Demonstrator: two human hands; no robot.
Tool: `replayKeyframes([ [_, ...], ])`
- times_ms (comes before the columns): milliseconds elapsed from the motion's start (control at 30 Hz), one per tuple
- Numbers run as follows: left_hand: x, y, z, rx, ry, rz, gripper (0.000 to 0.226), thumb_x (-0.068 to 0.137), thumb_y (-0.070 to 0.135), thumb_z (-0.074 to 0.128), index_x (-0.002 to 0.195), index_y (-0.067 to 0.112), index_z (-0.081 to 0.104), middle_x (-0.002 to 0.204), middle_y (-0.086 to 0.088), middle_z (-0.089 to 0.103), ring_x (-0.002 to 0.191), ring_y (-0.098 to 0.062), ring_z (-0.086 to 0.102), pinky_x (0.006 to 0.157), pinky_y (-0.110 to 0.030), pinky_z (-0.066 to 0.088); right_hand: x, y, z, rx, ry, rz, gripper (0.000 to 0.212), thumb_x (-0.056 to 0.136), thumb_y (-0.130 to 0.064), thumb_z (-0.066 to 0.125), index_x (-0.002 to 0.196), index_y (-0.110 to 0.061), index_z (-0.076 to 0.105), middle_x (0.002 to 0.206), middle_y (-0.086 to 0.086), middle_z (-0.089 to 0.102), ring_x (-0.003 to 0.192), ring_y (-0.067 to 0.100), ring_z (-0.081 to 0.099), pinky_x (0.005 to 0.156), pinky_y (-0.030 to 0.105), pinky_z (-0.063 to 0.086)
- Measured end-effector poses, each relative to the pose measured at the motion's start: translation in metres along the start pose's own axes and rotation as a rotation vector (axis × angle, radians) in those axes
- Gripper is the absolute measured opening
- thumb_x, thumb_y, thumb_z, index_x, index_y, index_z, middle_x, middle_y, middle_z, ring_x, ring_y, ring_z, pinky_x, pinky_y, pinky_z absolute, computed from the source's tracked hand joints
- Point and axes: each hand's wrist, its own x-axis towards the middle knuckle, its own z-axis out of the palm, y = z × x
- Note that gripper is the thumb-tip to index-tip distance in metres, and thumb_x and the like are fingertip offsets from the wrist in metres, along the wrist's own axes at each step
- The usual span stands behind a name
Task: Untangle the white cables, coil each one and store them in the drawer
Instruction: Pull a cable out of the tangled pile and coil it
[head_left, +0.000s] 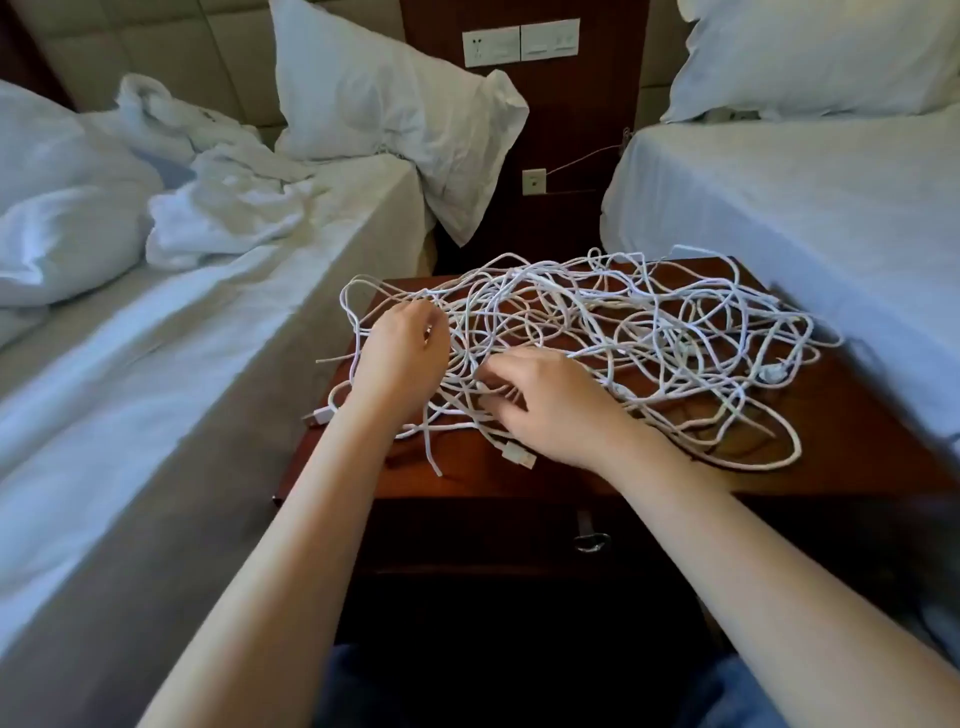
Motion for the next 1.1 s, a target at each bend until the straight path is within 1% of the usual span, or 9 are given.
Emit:
replayKeyframes([
  [100,-0.01,-0.008,0.005,-0.019,0.179,-0.037,0.014,0.092,0.015,0.051,0.083,0.007,0.058,0.082,-0.001,0.054,0.08,-0.017,0.047,0.067,-0.02,0.026,0.002,-0.001,0.009,-0.046,-0.094,-0.016,0.032,0.095,-0.036,0.057,0.118,-0.016,0.064,0.113,0.0,0.064,0.108,0.018,0.056,0.093,0.04,0.046],
  [200,-0.011,-0.009,0.007,-0.024,0.201,-0.042,0.018,0.09,0.016,0.053,0.074,0.01,0.048,0.069,0.009,0.042,0.074,-0.017,0.042,0.064,-0.023,0.025,0.008,0.004,0.017,-0.094,-0.101,-0.016,0.036,0.095,-0.044,0.054,0.12,-0.02,0.064,0.112,-0.002,0.066,0.108,0.017,0.055,0.094,0.037,0.043],
  [333,-0.012,-0.012,0.002,-0.029,0.232,0.005,0.039,0.091,0.017,0.054,0.059,0.019,0.031,0.057,0.009,0.034,0.055,-0.009,0.034,0.058,-0.028,0.022,0.023,0.005,0.031,-0.112,-0.048,-0.04,0.027,0.097,-0.041,0.053,0.103,-0.019,0.069,0.09,-0.002,0.067,0.089,0.021,0.059,0.076,0.034,0.04],
  [433,-0.02,-0.01,-0.004,0.011,0.245,0.06,0.047,0.09,0.027,0.052,0.052,0.022,0.025,0.046,0.008,0.027,0.045,-0.009,0.029,0.051,-0.031,0.026,0.029,0.01,0.03,-0.1,0.062,0.071,0.027,0.099,-0.038,0.05,0.093,-0.018,0.068,0.076,-0.003,0.063,0.072,0.019,0.058,0.062,0.029,0.033],
  [633,-0.027,-0.009,-0.011,0.193,-0.184,-0.093,0.049,0.088,0.055,0.052,0.06,0.016,0.042,0.061,0.001,0.051,0.061,-0.013,0.047,0.05,-0.027,0.032,0.034,0.034,0.021,-0.192,0.228,0.319,0.028,0.099,-0.032,0.051,0.079,-0.015,0.061,0.059,-0.006,0.051,0.056,0.017,0.05,0.052,0.027,0.033],
  [833,-0.024,-0.021,-0.017,0.334,-0.409,-0.076,0.034,0.09,0.037,0.06,0.066,0.015,0.051,0.072,-0.005,0.06,0.065,-0.019,0.056,0.054,-0.028,0.043,0.028,0.039,0.023,-0.337,0.169,0.378,0.026,0.098,-0.031,0.053,0.079,-0.014,0.062,0.058,-0.006,0.048,0.056,0.017,0.048,0.049,0.026,0.027],
  [933,-0.023,-0.028,-0.014,0.237,-0.331,-0.039,0.031,0.093,0.028,0.056,0.071,0.008,0.061,0.066,-0.006,0.06,0.063,-0.023,0.057,0.055,-0.032,0.045,0.026,0.037,0.02,-0.236,0.231,0.349,0.014,0.093,-0.024,0.063,0.101,-0.014,0.059,0.086,-0.002,0.059,0.082,0.02,0.06,0.064,0.025,0.037],
  [1000,-0.022,-0.031,-0.016,0.113,-0.185,-0.002,0.034,0.094,0.026,0.056,0.067,0.005,0.06,0.055,-0.003,0.053,0.055,-0.022,0.052,0.055,-0.031,0.043,0.023,0.032,0.018,-0.118,0.293,0.278,0.042,0.087,-0.016,0.07,0.125,-0.011,0.051,0.114,0.004,0.058,0.104,0.021,0.057,0.081,0.024,0.039],
  [1100,-0.021,-0.031,-0.02,-0.054,-0.025,0.048,0.034,0.093,0.021,0.059,0.061,0.012,0.057,0.048,0.004,0.048,0.048,-0.017,0.047,0.053,-0.027,0.038,0.022,0.019,0.016,-0.08,0.414,0.027,0.068,0.078,-0.009,0.077,0.137,-0.007,0.044,0.13,0.01,0.052,0.121,0.022,0.045,0.103,0.027,0.034],
])
